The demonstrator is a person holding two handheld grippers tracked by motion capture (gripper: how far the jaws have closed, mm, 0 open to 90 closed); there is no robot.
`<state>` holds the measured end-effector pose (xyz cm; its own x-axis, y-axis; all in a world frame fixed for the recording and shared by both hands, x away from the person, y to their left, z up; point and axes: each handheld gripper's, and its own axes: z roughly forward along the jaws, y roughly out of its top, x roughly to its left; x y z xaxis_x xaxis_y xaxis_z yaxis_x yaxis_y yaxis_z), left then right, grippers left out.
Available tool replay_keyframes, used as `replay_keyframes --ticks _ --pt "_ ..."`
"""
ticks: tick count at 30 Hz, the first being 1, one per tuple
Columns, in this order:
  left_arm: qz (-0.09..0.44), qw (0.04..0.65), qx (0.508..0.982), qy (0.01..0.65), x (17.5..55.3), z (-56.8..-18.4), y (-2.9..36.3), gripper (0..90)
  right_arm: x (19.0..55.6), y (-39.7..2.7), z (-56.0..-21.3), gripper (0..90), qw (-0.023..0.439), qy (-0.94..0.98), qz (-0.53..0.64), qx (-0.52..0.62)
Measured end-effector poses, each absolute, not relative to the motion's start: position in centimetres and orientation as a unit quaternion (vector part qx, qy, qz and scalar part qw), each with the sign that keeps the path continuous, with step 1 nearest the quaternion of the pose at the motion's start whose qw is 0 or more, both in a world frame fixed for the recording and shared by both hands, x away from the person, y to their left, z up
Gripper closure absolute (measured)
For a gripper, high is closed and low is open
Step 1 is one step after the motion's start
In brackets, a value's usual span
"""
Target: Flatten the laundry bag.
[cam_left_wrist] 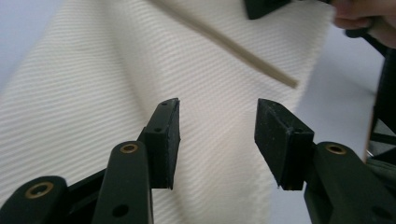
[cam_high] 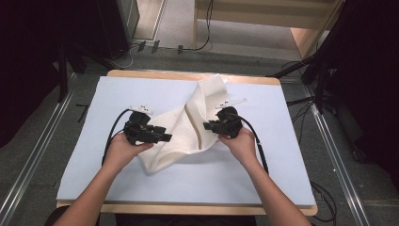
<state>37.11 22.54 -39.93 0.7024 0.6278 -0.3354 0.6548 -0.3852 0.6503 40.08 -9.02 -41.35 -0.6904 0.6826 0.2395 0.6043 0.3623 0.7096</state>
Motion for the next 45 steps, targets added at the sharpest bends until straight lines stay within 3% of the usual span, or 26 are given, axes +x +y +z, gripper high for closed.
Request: replay_keyframes --ticks 12,27,37,40,41,45 --pt "0.017 0.373 0.819 0.436 40.8 -41.4 26.3 46.8 37.6 -10.2 -40.6 82.0 0.045 0.824 0.415 0.383" --pt "0.044 0.353 0.816 0.456 44.4 -43.7 27.2 47.1 34.3 -12.0 -40.9 81.6 0.038 0.823 0.413 0.387" --pt "0.029 0.345 0.813 0.468 45.2 -45.1 27.1 50.5 33.2 -12.7 -41.0 81.1 0.035 0.821 0.415 0.39" --pt "0.018 0.34 0.817 0.466 45.1 -45.1 26.9 58.6 33.3 -12.8 -41.1 81.1 0.035 0.82 0.415 0.394" --pt "0.007 0.336 0.82 0.464 45.1 -45.1 26.8 70.0 33.4 -12.8 -41.1 81.1 0.034 0.819 0.415 0.395" --pt "-0.001 0.327 0.823 0.464 45.0 -45.1 26.4 81.0 33.5 -12.9 -41.1 81.2 0.036 0.817 0.417 0.395"
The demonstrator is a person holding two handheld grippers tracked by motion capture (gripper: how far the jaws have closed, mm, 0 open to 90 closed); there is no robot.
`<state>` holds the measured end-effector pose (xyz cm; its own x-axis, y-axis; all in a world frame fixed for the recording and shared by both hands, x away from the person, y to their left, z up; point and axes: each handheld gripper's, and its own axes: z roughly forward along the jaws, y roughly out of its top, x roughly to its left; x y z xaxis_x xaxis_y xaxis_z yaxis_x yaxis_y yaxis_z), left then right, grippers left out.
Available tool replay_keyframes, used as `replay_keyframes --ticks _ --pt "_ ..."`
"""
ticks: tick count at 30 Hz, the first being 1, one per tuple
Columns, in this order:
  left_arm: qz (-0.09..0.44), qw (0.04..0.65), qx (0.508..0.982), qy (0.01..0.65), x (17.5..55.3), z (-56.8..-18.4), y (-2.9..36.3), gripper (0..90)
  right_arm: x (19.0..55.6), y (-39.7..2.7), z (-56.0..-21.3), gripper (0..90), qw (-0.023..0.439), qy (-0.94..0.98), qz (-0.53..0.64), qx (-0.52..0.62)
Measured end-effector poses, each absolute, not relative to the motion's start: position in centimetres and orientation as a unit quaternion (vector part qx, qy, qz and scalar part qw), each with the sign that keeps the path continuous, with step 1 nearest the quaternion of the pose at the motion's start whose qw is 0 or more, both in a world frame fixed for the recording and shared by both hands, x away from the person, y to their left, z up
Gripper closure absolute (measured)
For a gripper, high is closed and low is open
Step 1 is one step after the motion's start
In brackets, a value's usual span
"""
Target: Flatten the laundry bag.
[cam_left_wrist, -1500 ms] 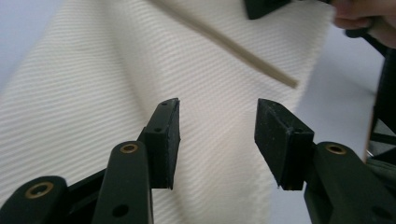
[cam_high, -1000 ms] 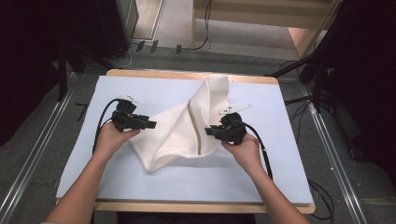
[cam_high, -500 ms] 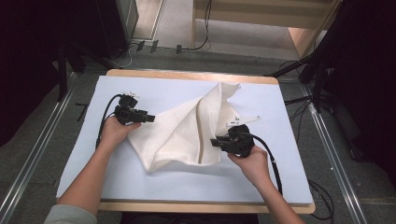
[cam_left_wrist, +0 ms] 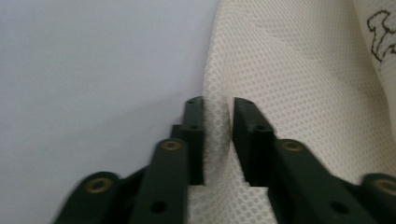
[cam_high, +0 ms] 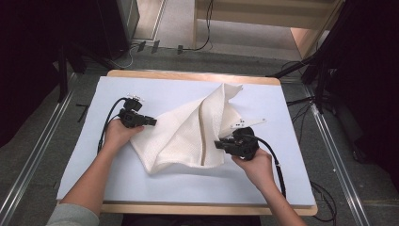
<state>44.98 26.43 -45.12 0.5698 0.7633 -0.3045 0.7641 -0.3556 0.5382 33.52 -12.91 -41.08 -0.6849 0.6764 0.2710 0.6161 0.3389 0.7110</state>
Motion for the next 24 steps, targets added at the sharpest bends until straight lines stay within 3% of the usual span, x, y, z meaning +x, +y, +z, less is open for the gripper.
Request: replay_keyframes --ticks 1,10,13,16,21,24 --pt "-0.005 0.325 0.823 0.466 45.0 -45.1 26.4 86.9 33.6 -13.0 -41.0 81.2 0.037 0.817 0.419 0.395" --pt "0.005 0.354 0.796 0.49 44.8 -43.6 28.3 89.0 33.5 -13.3 -40.3 83.0 0.043 0.813 0.429 0.392" --pt "0.009 0.366 0.781 0.506 44.6 -43.2 29.5 89.2 33.4 -13.4 -39.9 90.0 0.045 0.813 0.433 0.386" --pt "0.012 0.367 0.778 0.51 44.3 -43.2 30.0 89.2 33.5 -13.4 -39.8 90.0 0.042 0.811 0.439 0.384" --pt "0.015 0.363 0.783 0.506 43.9 -43.3 29.8 89.0 34.6 -11.7 -40.1 75.9 0.053 0.813 0.441 0.376" --pt "0.018 0.369 0.781 0.504 43.6 -43.1 29.8 88.8 35.3 -11.3 -39.7 72.6 0.063 0.808 0.453 0.372"
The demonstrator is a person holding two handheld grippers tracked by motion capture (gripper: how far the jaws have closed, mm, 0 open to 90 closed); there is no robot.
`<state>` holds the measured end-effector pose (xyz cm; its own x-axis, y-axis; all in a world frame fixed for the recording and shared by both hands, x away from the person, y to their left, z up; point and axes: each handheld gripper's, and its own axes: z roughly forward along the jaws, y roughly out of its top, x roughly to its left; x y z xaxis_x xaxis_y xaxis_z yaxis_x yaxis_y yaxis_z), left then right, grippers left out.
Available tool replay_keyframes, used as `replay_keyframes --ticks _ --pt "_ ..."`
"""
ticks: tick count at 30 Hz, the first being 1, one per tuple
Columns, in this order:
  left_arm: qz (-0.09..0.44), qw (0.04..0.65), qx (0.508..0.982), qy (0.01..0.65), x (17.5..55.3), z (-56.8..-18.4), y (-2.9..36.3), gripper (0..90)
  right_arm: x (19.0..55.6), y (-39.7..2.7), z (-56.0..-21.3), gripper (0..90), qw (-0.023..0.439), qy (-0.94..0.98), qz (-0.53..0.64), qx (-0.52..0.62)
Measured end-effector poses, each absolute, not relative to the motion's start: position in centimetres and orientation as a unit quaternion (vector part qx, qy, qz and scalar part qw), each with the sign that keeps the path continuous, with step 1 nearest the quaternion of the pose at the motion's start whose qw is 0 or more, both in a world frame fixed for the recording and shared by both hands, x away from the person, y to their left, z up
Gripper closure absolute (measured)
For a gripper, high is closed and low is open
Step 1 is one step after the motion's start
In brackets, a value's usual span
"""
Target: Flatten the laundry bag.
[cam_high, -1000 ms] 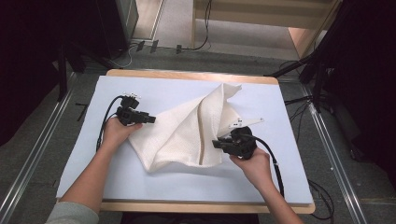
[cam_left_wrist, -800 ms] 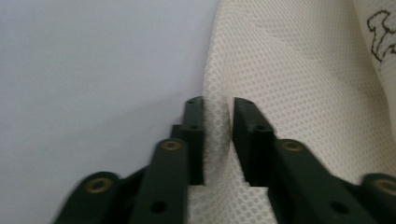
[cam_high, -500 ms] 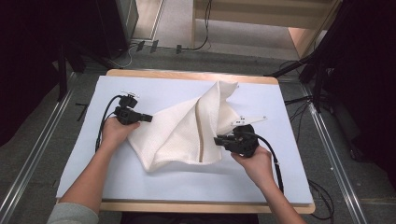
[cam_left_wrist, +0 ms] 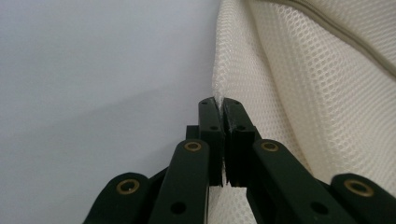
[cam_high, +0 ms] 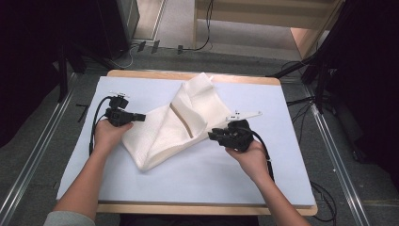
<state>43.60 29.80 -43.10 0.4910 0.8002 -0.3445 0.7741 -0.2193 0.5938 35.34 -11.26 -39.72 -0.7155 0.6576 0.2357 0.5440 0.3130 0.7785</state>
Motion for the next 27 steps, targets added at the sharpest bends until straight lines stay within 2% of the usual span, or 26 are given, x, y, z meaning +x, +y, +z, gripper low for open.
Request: replay_keyframes --ticks 7,12,14,15,16,17,21,27 --pt "0.02 0.371 0.78 0.503 43.2 -43.0 29.8 88.6 37.3 -10.4 -39.0 62.8 0.076 0.802 0.459 0.375" --pt "0.023 0.37 0.781 0.502 43.1 -43.0 29.7 88.6 39.8 -8.6 -40.6 51.8 0.069 0.807 0.444 0.382" --pt "0.023 0.369 0.783 0.501 43.0 -42.9 29.7 88.6 40.1 -8.3 -40.9 51.8 0.069 0.808 0.44 0.386" --pt "0.022 0.37 0.782 0.501 43.0 -43.0 29.8 88.7 40.5 -8.0 -41.3 54.6 0.065 0.808 0.436 0.391" --pt "0.023 0.369 0.782 0.501 43.1 -43.0 29.8 88.6 40.7 -7.8 -41.6 60.9 0.061 0.81 0.432 0.392" --pt "0.023 0.369 0.782 0.502 43.1 -43.0 29.8 88.8 41.0 -7.5 -42.2 79.9 0.043 0.817 0.422 0.391" --pt "0.028 0.369 0.776 0.511 43.1 -43.0 30.6 89.1 40.2 -7.3 -42.0 85.3 0.029 0.833 0.408 0.372" --pt "0.031 0.378 0.752 0.539 42.8 -42.8 32.9 89.2 38.1 -8.5 -40.8 86.0 0.034 0.837 0.413 0.358"
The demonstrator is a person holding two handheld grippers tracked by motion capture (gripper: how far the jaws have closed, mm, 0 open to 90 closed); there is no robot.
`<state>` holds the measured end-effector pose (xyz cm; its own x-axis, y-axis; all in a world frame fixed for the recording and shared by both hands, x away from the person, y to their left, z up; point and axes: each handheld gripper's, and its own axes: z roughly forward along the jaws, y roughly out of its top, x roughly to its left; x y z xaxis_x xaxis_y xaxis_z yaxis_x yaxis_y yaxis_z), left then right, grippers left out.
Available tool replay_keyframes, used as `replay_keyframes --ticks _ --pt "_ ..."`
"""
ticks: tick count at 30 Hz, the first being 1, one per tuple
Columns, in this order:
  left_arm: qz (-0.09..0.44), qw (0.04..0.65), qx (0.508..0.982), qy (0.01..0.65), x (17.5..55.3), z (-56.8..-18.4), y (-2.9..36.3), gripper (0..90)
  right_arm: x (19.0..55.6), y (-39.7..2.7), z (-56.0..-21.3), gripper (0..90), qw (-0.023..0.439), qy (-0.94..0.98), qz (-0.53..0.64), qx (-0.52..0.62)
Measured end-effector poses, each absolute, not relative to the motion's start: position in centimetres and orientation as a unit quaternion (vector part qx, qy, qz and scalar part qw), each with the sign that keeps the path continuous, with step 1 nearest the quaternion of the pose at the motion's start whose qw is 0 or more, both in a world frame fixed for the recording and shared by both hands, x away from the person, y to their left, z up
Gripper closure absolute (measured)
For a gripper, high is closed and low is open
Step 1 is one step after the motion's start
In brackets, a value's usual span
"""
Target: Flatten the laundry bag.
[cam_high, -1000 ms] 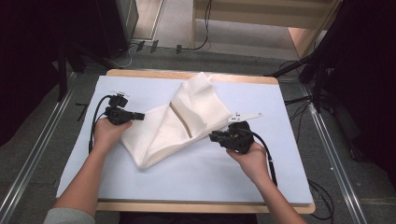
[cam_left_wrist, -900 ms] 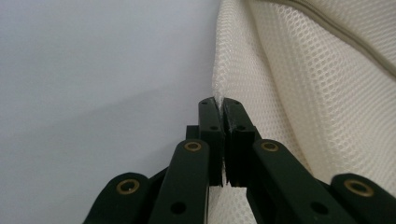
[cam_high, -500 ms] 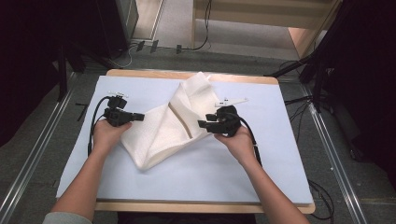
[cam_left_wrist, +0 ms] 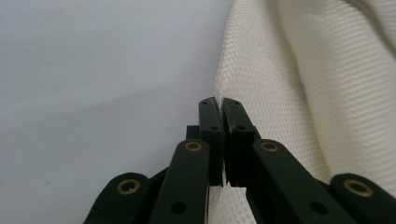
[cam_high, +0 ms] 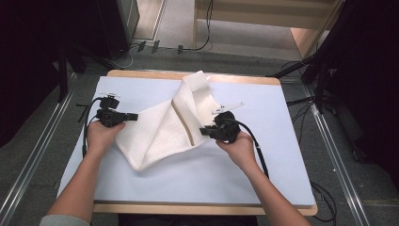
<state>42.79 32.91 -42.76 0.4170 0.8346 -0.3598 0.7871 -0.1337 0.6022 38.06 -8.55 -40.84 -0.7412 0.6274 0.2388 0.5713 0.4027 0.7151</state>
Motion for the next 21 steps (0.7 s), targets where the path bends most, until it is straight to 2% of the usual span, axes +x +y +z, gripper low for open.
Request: replay_keyframes --ticks 12,21 --pt "0.054 0.381 0.708 0.592 42.4 -42.7 36.6 89.1 33.4 -12.6 -40.6 86.0 0.045 0.825 0.425 0.369" --pt "0.052 0.379 0.694 0.61 42.9 -43.2 37.8 88.9 30.2 -12.2 -42.1 84.1 0.02 0.835 0.41 0.367"
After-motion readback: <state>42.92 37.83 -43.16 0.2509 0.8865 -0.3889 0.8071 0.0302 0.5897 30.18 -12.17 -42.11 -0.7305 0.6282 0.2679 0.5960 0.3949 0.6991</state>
